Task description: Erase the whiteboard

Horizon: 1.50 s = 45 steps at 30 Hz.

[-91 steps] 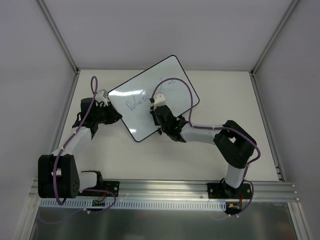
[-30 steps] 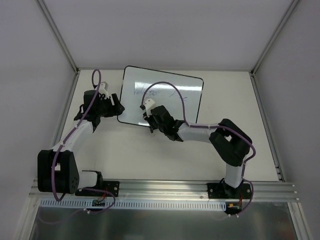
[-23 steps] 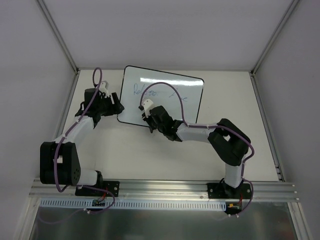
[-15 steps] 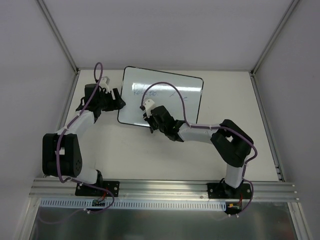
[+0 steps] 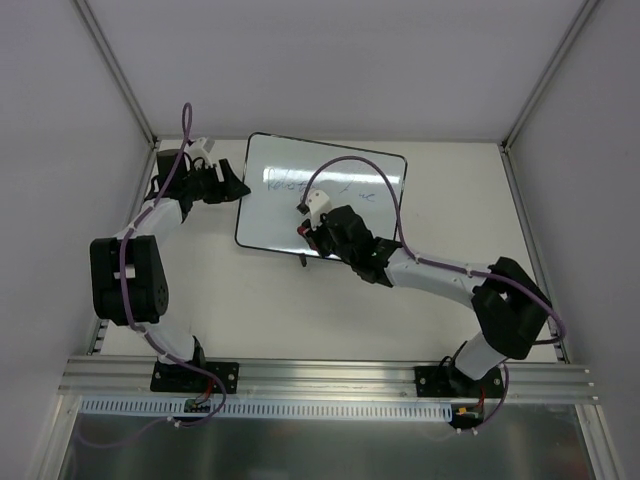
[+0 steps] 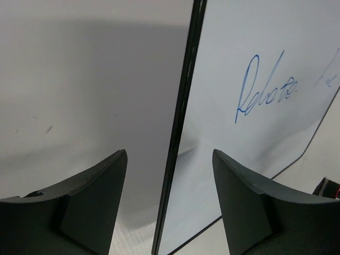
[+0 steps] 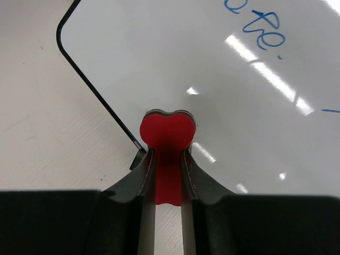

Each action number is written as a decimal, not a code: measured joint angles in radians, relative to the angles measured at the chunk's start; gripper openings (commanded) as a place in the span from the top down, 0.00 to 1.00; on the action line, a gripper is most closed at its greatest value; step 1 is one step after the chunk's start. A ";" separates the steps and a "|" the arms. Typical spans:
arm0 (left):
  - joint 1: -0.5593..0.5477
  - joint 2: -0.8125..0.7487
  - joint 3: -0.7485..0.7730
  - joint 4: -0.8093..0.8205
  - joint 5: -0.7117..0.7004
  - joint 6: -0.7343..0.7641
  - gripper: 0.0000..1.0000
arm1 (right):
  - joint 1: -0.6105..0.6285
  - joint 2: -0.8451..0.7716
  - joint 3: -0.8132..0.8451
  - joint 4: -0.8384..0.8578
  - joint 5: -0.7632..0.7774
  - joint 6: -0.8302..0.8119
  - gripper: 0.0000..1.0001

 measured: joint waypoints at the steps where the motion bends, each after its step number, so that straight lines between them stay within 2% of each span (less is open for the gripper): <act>1: 0.000 0.013 0.013 0.001 0.027 0.001 0.36 | -0.007 -0.020 -0.005 -0.003 -0.005 0.001 1.00; 6: 0.000 0.080 0.061 0.005 0.129 0.011 0.47 | -0.053 -0.087 -0.037 -0.022 -0.009 0.007 1.00; 9: 0.004 0.130 0.092 0.006 0.182 0.014 0.57 | -0.081 -0.102 -0.047 -0.048 -0.009 0.007 1.00; 13: 0.005 0.157 0.105 0.008 0.244 0.010 0.72 | -0.108 -0.117 -0.050 -0.082 -0.007 0.006 1.00; 16: 0.010 0.157 0.106 0.016 0.281 0.012 0.85 | -0.123 -0.126 -0.050 -0.093 -0.005 0.006 1.00; 17: 0.012 0.157 0.106 0.019 0.292 0.011 0.92 | -0.128 -0.129 -0.051 -0.093 -0.005 0.006 1.00; 19: 0.016 0.157 0.105 0.018 0.298 0.012 0.99 | -0.138 -0.135 -0.054 -0.093 -0.004 0.006 1.00; 26: 0.031 0.120 0.017 0.049 0.314 0.006 1.00 | -0.189 -0.141 -0.054 -0.094 0.042 0.012 1.00; 33: 0.037 -0.014 -0.136 0.052 0.282 -0.003 1.00 | -0.219 -0.102 0.014 -0.097 0.187 0.055 1.00; 45: 0.037 -0.146 -0.246 0.051 0.230 -0.010 1.00 | -0.315 0.133 0.200 -0.047 0.255 0.075 1.00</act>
